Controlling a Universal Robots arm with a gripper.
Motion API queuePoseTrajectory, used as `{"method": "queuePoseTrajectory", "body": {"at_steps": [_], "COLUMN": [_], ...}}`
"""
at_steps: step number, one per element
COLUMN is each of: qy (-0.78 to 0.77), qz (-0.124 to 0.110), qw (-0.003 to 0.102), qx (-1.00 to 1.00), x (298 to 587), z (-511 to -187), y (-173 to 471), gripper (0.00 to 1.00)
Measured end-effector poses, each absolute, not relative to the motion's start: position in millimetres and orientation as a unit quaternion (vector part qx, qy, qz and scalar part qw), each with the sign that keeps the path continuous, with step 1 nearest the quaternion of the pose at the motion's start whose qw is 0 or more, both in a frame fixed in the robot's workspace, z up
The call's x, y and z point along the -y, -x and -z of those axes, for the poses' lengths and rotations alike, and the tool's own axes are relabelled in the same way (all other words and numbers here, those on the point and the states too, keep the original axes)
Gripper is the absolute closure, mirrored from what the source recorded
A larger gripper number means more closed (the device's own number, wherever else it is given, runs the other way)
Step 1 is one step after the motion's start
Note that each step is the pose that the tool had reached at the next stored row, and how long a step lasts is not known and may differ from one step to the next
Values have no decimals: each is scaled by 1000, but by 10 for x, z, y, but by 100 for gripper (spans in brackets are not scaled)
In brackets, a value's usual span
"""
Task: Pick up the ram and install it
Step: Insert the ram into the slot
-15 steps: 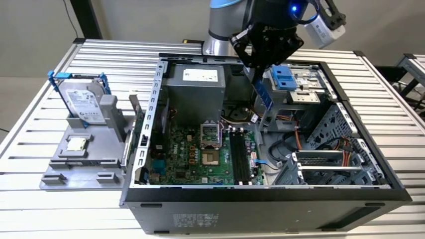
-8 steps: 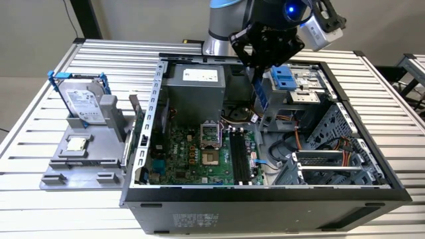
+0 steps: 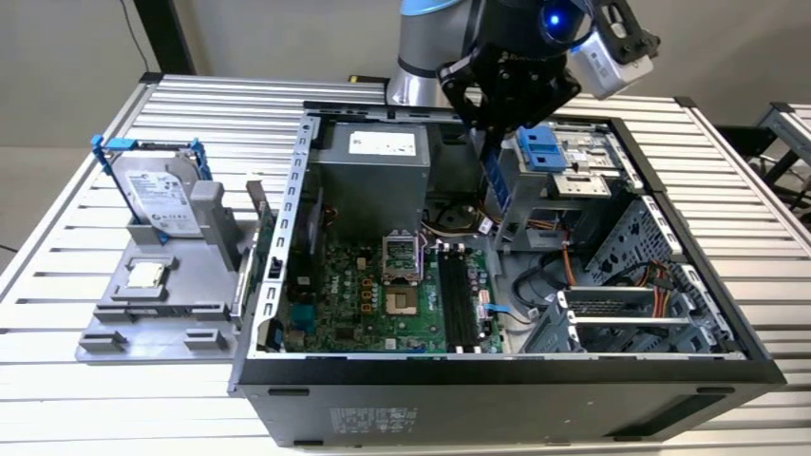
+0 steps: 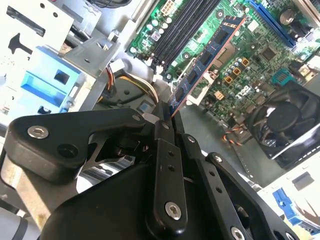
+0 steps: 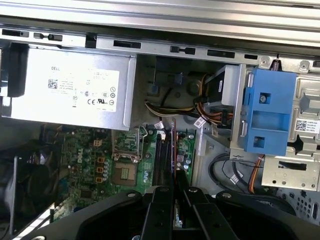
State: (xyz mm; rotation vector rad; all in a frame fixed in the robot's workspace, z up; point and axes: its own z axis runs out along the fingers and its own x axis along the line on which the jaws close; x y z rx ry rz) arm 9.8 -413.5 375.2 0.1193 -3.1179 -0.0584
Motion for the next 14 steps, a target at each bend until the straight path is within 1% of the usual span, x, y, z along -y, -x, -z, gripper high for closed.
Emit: {"method": "queuePoseTrajectory", "body": {"at_steps": [14], "qy": [-33], "qz": [25], "qw": [10], "qx": [999], "x": [4266], "z": [-3584], "y": [-149], "gripper": [100]}}
